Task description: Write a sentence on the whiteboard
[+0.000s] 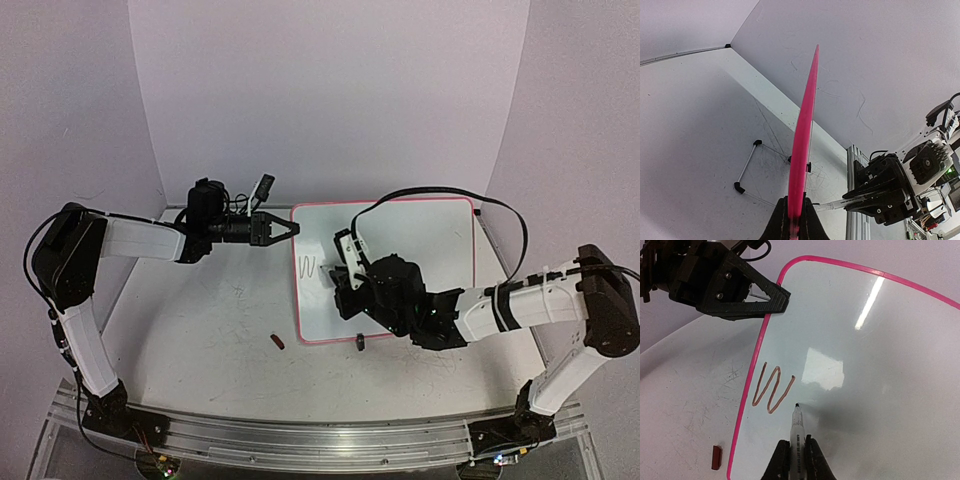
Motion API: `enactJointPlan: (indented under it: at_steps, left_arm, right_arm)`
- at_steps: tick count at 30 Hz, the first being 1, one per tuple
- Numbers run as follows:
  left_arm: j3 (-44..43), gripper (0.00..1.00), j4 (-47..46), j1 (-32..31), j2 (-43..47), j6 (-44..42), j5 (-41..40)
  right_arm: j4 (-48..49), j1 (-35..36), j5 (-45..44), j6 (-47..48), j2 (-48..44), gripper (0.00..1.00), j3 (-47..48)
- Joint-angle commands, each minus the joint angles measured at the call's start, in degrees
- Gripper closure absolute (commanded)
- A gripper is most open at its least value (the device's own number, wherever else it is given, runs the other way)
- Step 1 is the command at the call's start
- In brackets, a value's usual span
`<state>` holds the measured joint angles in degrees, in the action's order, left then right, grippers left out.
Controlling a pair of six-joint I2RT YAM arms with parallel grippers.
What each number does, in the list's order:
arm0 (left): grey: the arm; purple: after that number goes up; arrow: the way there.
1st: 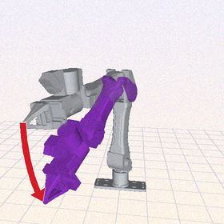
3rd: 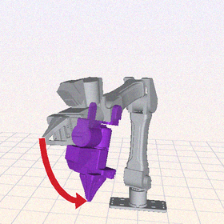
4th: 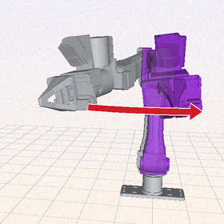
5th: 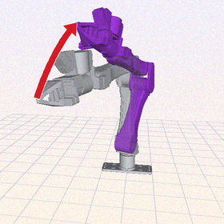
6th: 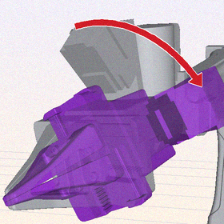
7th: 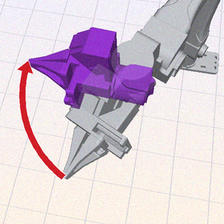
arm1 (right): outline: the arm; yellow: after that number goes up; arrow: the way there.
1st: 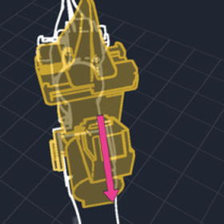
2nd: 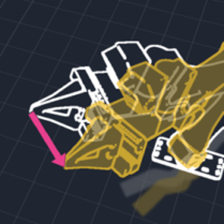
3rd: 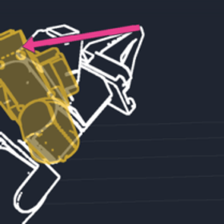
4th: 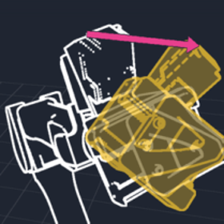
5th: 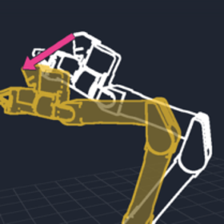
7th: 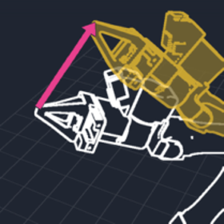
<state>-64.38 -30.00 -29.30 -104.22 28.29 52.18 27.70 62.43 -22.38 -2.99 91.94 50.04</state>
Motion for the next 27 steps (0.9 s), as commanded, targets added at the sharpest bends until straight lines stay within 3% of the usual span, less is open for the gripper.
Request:
enactJointPlan:
  at_steps: [1,27]
  left_arm:
    - [-0.3,1.00,1.5,-0.9,0.3,1.1,-0.6]
    - [-0.4,1.00,1.5,-0.9,0.3,1.1,-0.5]
  right_arm:
    - [0.7,0.2,-2.6,-0.8,0.4,1.00,1.8]
    - [-0.1,0.2,-0.1,-0.7,2.3,1.00,2.7]
